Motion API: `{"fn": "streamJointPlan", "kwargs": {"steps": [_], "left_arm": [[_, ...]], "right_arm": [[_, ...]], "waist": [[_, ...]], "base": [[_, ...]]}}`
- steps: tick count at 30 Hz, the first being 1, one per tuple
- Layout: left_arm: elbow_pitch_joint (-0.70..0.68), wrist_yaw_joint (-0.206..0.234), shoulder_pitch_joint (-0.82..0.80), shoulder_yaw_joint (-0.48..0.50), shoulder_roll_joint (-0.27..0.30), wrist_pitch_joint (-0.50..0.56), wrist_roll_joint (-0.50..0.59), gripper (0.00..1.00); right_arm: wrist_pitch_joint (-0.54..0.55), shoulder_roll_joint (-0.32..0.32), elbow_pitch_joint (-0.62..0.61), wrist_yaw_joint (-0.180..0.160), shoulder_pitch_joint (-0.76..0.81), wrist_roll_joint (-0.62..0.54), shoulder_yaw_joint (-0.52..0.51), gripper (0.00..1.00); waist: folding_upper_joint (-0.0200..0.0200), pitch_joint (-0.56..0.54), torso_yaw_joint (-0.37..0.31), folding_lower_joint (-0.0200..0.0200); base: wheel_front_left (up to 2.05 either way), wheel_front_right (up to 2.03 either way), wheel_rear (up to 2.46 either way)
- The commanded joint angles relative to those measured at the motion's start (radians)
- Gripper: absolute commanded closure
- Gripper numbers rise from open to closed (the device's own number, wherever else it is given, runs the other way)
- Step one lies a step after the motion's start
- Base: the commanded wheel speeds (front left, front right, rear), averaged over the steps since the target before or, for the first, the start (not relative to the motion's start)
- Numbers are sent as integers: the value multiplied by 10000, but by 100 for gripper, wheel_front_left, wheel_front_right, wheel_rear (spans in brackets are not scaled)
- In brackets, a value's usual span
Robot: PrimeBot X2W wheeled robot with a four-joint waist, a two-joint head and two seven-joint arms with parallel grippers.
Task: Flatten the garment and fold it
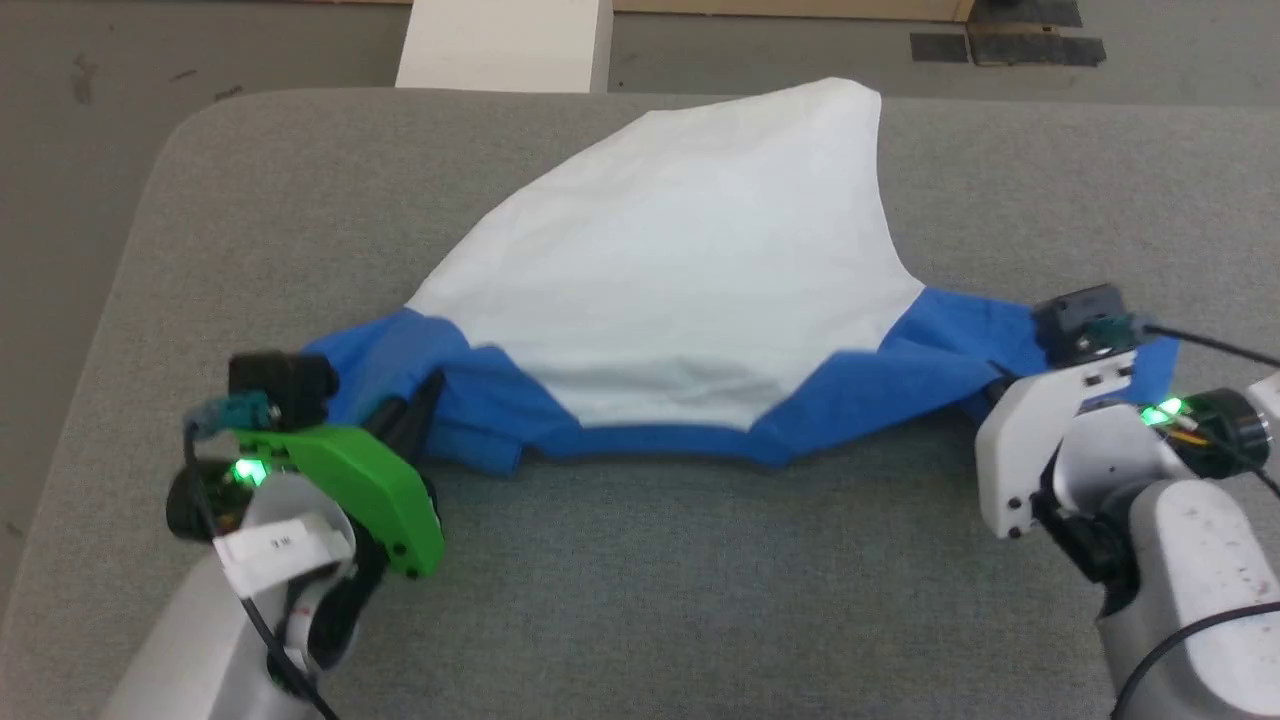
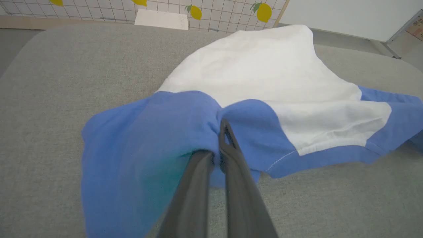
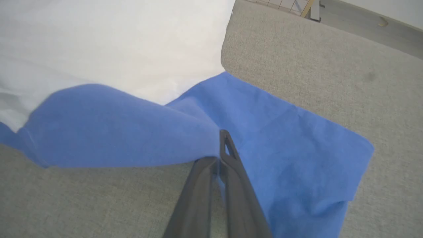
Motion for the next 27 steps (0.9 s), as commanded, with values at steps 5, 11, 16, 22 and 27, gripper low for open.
{"fn": "streamJointPlan", "kwargs": {"steps": [5,11,16,22,27], "left_arm": [[-260,-324,-2032,421,42,134,-389,100],[934,-623,-4989,687,-66,653,-711,100],[2709,-785,-7497,705,-46,851,-501,100],[4353,-670,-9935,755,135,36,334,100],[5184,-706,-11433,581,182,-770,965,100]], "right_arm": [[131,-658,-624,-15,-1237,601,-186,100],[699,-1149,-644,-15,-3767,1092,9,100],[860,-1082,160,-15,-6439,1122,18,100],[89,-714,1582,-15,-9178,156,-88,100],[-1117,-200,2525,-15,-10744,-905,-787,100]], "waist": [[0,-292,95,0],[0,-99,-108,0],[0,429,-401,0],[0,1246,-814,0],[0,1918,-1071,0]], "base": [[0,0,0],[0,0,0],[0,0,0],[0,0,0],[0,0,0]]}}
